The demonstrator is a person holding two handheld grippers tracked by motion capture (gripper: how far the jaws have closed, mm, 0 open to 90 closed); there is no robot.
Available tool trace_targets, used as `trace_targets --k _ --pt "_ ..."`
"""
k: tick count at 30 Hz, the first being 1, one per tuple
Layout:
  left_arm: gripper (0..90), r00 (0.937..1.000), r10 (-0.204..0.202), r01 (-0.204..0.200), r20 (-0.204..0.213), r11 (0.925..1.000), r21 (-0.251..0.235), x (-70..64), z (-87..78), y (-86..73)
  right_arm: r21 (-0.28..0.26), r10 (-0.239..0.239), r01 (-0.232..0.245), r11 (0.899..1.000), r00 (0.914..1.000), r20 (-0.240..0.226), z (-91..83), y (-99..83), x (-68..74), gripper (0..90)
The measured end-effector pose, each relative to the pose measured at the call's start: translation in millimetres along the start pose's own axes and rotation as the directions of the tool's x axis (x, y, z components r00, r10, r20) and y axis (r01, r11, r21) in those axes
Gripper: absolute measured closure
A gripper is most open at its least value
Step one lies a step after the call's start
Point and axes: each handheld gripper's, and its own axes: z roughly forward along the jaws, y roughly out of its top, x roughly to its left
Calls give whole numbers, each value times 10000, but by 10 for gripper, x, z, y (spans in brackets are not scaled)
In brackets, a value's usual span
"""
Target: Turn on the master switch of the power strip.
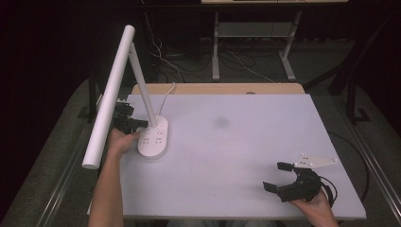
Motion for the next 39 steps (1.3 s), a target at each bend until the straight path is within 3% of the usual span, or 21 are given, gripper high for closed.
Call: trace_targets --k 3,9,18,23,29,31,33,39 --pt "900 9966 76 -83 -823 9999 -78 -72 53 47 -13 -1 1 10000 10000 25 -2 1 -3 2" --pt "900 9980 58 -28 -629 9989 471 -121 58 108 -207 70 -68 9998 9999 124 -51 -7 -27 2" --pt "900 9975 -314 336 -632 9989 335 -110 70 86 -252 98 -95 9996 9998 149 -90 -22 -29 3" --pt "900 9981 -480 483 -395 9988 58 -67 58 41 -286 109 -104 9995 9998 155 -107 -34 -27 3" --pt "900 9993 -315 313 -217 9994 -127 -51 53 23 -318 184 -177 9993 9996 225 -108 -35 -50 3" --pt "900 9995 -110 94 -307 9986 -513 -56 56 -13 -263 216 -211 9994 9995 217 -106 -35 -50 3" --pt "900 9996 -142 125 -237 9974 -705 -50 54 -33 -270 216 -210 9994 9995 240 -103 -36 -52 3" --pt "899 9990 -75 39 -438 9968 -797 -63 16 -33 -244 218 -213 9995 9995 236 -97 -40 -64 3"
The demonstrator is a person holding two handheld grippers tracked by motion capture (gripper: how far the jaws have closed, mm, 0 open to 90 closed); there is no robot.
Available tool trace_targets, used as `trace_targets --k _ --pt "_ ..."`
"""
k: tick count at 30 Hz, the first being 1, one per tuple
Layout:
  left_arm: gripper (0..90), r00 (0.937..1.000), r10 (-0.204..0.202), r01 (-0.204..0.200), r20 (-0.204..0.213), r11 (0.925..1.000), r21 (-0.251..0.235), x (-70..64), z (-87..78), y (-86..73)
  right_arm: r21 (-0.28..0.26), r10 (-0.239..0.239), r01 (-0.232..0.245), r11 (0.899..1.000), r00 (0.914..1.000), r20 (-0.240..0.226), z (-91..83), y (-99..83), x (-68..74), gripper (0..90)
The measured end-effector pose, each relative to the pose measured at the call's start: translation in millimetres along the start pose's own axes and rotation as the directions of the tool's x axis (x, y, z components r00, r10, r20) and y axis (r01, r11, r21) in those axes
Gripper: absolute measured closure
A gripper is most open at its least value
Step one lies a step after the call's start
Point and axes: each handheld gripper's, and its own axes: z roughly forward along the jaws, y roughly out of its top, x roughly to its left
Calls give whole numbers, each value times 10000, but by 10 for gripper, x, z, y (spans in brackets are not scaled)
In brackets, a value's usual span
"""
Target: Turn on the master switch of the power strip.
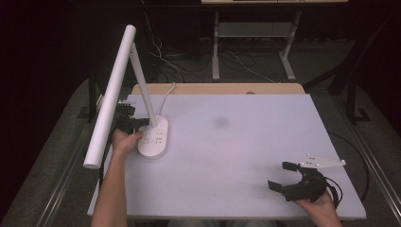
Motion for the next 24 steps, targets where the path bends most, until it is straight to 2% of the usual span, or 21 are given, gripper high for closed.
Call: trace_targets --k 4,9,13,17,21,24 --pt "899 9999 -74 73 -86 9999 -97 13 -31 -14 5 4 -4 10000 10000 -1 4 0 -1 3" --pt "899 9999 -173 172 -11 9989 -440 14 -106 7 9 27 -27 10000 10000 18 11 1 -3 3" --pt "898 9997 13 -25 -246 9987 -500 18 -176 12 25 11 -11 10000 10000 -8 11 2 0 3" --pt "898 9998 79 -90 -181 9981 -610 -2 -263 16 39 9 -9 10000 10000 -26 14 3 2 3" --pt "837 9998 83 -99 -196 9966 -813 -13 -370 27 41 44 -44 10000 10000 -37 15 5 4 3" --pt "823 9998 22 -41 -174 9944 -1057 -16 -448 11 31 25 -25 10000 10000 -40 16 4 6 3"
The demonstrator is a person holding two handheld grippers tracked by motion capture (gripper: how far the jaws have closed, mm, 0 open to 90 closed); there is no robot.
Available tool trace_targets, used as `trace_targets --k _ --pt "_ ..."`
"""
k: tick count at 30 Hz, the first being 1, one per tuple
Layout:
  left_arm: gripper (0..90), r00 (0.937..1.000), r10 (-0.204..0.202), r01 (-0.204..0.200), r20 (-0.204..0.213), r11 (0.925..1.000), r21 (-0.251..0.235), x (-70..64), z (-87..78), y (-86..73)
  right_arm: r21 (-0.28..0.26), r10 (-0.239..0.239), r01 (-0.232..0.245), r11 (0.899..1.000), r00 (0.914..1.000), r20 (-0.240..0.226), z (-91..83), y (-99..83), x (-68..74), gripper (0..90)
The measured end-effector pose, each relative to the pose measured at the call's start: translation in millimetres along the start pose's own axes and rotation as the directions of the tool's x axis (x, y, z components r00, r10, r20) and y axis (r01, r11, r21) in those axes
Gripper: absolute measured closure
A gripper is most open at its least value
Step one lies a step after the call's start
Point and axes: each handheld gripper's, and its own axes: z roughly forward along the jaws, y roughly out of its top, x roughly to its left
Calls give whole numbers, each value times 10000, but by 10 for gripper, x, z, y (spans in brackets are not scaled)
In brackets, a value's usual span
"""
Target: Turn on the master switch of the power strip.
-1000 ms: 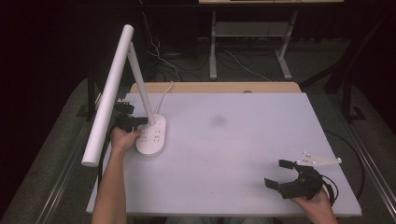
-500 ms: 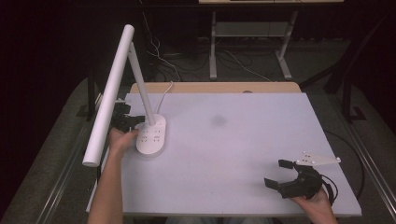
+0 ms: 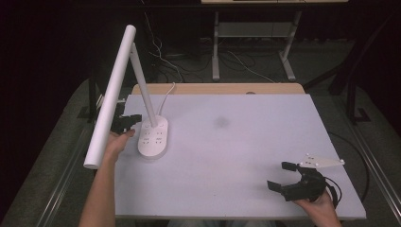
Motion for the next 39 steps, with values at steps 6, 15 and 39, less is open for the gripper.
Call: trace_targets --k 6,15,39 --pt "711 9996 -77 86 255 9993 -360 -30 -138 -21 9 -29 29 10000 10000 -3 1 1 8 3" --pt "483 9957 -716 766 589 9931 -884 -8 -295 -141 -44 -18 18 10000 10000 -17 -9 -4 11 3" --pt "0 9816 -69 371 1909 9872 -1554 -353 -647 -474 14 -34 34 10000 10000 -33 -2 -4 15 3"
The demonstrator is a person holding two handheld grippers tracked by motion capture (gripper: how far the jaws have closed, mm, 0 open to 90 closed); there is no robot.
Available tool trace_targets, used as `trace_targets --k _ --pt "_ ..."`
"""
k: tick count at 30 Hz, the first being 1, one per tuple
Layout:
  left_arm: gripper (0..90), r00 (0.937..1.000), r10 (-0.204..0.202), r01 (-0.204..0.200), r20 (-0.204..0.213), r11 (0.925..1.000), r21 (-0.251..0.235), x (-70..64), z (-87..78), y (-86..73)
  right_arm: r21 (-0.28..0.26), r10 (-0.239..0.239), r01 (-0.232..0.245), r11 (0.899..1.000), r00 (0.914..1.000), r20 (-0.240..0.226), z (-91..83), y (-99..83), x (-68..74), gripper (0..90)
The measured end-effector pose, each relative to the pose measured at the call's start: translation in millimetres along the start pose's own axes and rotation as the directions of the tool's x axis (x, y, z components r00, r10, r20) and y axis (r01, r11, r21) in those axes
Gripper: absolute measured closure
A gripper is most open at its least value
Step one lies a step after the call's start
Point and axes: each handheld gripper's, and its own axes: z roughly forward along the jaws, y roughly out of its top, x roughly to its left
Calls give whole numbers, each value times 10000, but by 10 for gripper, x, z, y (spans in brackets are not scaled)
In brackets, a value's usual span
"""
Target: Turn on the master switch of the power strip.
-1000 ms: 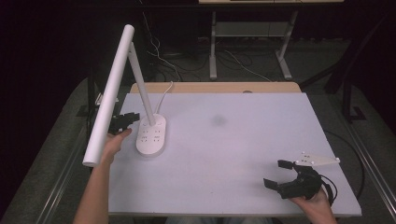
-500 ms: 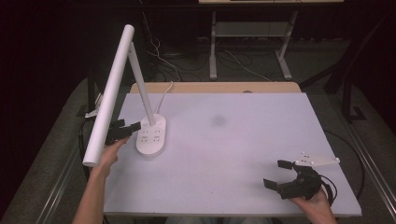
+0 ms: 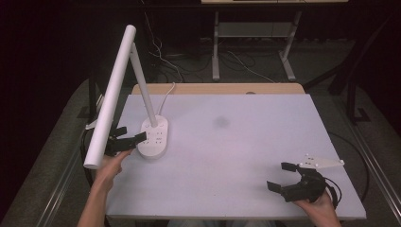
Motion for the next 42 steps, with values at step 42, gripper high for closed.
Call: trace_targets --k 42 --pt "0 9612 1729 -1851 2149 9820 378 -815 47 -773 -73 21 -21 10000 10000 9 -16 -6 6 3"
